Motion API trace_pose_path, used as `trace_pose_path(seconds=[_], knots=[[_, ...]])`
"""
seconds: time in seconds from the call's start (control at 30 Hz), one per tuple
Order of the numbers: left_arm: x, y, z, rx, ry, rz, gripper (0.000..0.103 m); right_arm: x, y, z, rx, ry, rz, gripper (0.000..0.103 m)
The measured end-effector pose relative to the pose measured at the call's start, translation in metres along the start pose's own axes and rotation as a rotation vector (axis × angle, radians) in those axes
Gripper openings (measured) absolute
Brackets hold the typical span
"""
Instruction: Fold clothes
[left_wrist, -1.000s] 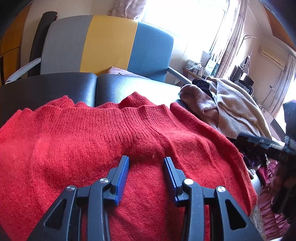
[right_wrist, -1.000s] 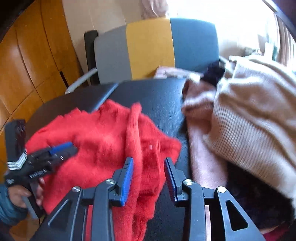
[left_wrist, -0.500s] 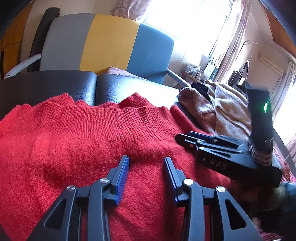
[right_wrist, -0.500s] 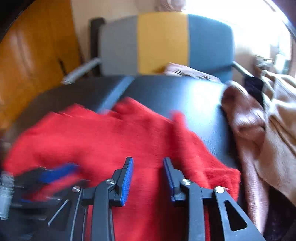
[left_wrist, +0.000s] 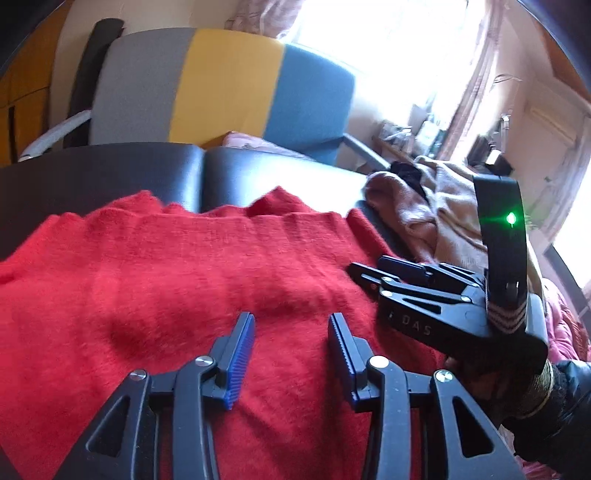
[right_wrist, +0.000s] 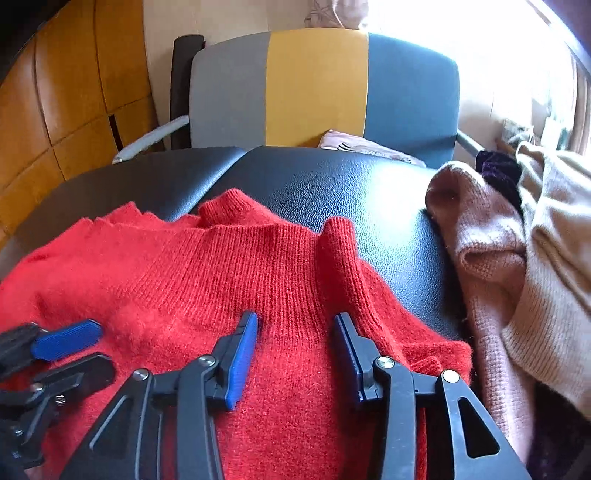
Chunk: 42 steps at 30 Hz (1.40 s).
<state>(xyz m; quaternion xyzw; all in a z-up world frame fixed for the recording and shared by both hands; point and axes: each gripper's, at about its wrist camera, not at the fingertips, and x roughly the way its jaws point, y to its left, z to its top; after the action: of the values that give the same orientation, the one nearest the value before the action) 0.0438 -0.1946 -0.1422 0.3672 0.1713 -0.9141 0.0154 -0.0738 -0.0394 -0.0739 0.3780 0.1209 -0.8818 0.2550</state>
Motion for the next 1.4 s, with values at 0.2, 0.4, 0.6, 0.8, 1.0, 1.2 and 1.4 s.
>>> trace_pose_path(seconds=[0.2, 0.4, 0.6, 0.8, 1.0, 1.2, 1.4], knots=[[-0.030, 0.031, 0.013, -0.094, -0.022, 0.140, 0.051, 0.002, -0.009, 0.007, 0.048, 0.037, 0.048, 0.050], [-0.042, 0.052, 0.025, -0.042, -0.028, 0.287, 0.053, -0.005, 0.009, 0.021, 0.034, 0.149, 0.205, 0.103], [-0.031, 0.073, 0.022, -0.022, 0.013, 0.406, 0.065, -0.023, 0.044, 0.024, 0.015, 0.023, 0.192, 0.103], [-0.017, 0.093, 0.007, -0.082, 0.003, 0.376, 0.068, 0.009, 0.050, 0.013, 0.025, 0.087, 0.126, 0.103], [-0.005, 0.114, 0.013, -0.167, -0.033, 0.335, 0.071, 0.033, 0.048, 0.028, -0.020, 0.085, 0.133, 0.103], [0.013, 0.128, 0.032, -0.204, -0.058, 0.351, 0.072, 0.064, 0.038, 0.056, -0.039, 0.081, 0.148, 0.103], [0.019, 0.147, 0.076, -0.180, -0.030, 0.341, 0.073, 0.072, 0.034, 0.067, -0.037, 0.069, 0.153, 0.103]])
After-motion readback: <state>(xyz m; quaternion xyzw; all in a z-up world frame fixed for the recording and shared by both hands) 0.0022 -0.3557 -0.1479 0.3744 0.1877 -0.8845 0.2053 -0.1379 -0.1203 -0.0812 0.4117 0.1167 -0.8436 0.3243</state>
